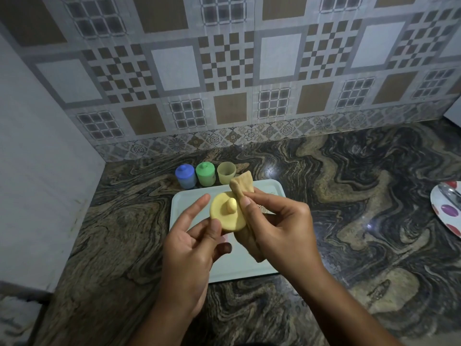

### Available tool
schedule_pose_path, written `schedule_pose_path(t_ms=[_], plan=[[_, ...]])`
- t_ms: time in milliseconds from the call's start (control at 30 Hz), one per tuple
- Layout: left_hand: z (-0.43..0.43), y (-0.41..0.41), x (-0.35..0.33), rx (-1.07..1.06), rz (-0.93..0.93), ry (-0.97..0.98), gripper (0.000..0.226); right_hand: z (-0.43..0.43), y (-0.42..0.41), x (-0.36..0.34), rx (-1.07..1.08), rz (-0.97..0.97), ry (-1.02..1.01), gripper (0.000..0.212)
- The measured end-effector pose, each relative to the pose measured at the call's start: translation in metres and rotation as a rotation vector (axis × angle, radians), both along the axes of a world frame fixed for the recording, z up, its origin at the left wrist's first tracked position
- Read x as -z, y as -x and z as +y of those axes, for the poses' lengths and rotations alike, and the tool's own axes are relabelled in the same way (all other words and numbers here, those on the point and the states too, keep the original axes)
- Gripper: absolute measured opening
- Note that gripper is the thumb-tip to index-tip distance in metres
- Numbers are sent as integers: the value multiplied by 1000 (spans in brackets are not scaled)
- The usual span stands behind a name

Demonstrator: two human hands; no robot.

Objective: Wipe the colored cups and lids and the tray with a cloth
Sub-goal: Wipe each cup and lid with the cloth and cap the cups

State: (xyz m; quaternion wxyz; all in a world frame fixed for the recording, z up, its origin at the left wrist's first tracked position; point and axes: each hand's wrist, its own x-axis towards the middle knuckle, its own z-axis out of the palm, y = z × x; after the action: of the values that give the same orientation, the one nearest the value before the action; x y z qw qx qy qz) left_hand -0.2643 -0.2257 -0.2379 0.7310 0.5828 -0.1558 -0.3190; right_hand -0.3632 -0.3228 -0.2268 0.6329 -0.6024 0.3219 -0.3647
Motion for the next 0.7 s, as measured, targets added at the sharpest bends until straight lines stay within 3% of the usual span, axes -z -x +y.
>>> schedule_pose_path(t_ms=[100, 267, 500, 700], plan=[[-3, 1, -2, -58, 12, -6, 45, 5, -1, 0, -59, -38, -43, 15], [1, 1, 0, 29, -52, -1, 58, 7, 2, 1, -61, -56, 27, 20], [-3, -3, 5, -90, 61, 2, 35, 9, 1, 6, -111, -36, 73, 16], [0, 0, 6, -22, 18, 19, 49, 5, 3, 5, -44, -33, 53, 17]])
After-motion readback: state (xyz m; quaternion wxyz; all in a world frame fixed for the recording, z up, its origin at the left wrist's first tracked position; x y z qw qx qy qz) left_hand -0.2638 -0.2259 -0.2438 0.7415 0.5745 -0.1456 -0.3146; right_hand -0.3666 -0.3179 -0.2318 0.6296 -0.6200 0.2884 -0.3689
